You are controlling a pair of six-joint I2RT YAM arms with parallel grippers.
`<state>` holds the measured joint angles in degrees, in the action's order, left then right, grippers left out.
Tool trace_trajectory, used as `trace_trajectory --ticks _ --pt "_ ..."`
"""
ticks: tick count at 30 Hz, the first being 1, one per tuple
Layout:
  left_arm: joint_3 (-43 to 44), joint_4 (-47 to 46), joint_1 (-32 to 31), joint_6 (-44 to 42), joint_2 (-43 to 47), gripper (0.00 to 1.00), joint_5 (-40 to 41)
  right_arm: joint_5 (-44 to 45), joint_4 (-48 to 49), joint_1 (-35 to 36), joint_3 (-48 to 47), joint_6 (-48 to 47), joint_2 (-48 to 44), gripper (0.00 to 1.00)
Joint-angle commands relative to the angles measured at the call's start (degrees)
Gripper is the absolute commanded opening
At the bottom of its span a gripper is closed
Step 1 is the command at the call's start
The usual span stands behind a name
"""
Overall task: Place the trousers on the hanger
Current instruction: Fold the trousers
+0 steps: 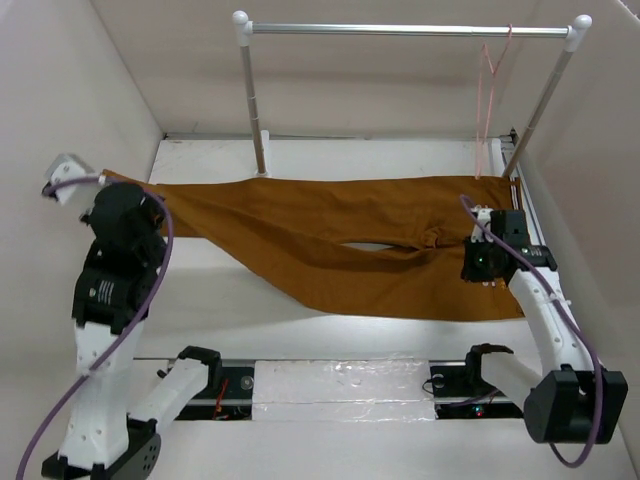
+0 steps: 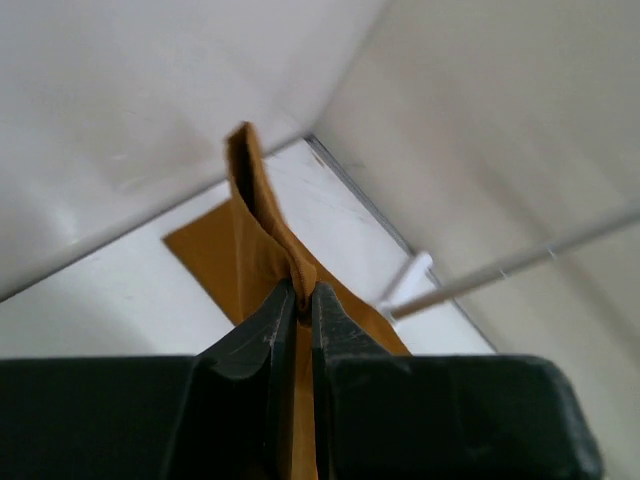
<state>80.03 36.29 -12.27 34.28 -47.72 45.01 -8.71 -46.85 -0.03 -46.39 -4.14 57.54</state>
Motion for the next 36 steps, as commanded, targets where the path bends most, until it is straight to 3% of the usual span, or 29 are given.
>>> trace_trajectory --ticks 1,5,7,10,12,14,17,24,26,30,34,35,36 --pt "2.68 0.26 0.14 -5.37 -8.25 0.00 -12.14 3.65 -2.90 -6.01 -3.62 3.70 1.16 0.00" --pt "-1.97 -3.07 -0.82 -7.13 -4.77 0.00 -12.84 0.09 -0.70 -20.13 -0.12 7.65 2.22 0.00" --pt "-3.03 -1.85 -2.22 -6.60 -2.73 0.00 -14.34 -0.51 -1.13 -25.87 1.04 9.24 2.93 0.10" --pt "-4.43 1.67 -8.62 -3.96 0.61 0.00 -9.69 0.09 -0.62 -35.54 2.09 10.73 3.54 0.29" --pt "-4.62 2.81 -12.33 -4.49 2.02 0.00 -5.65 -0.78 0.26 -43.69 4.01 10.82 4.51 0.36" --pt "-3.83 3.08 -14.87 -6.06 2.99 0.00 -2.15 -1.14 2.37 -47.06 5.43 10.74 4.69 0.43" --pt "-1.46 2.12 -17.34 -9.22 3.51 0.00 1.72 0.10 3.34 -53.83 7.54 10.56 5.39 0.46" --pt "-0.31 1.41 -22.17 -12.48 4.74 0.00 6.58 -1.39 6.94 -57.01 11.32 13.71 4.95 0.54" --pt "-0.05 2.37 -23.49 -12.75 5.27 0.00 9.28 -8.82 15.68 -57.62 13.76 16.34 7.22 0.57" --pt "0.83 2.99 -24.29 -13.45 5.27 0.00 12.01 -6.95 18.02 -57.62 13.78 17.85 9.52 0.57" --pt "1.53 0.81 -24.29 -18.01 5.45 0.00 18.25 -4.47 20.64 -57.10 12.47 18.99 12.77 0.51" --pt "2.06 -0.33 -24.29 -19.15 5.62 0.00 19.83 -4.39 21.01 -57.10 12.12 19.17 13.30 0.46" --pt "2.50 -0.96 -25.07 -19.69 5.97 0.00 22.55 -3.95 21.10 -57.10 11.50 19.08 14.17 0.32"
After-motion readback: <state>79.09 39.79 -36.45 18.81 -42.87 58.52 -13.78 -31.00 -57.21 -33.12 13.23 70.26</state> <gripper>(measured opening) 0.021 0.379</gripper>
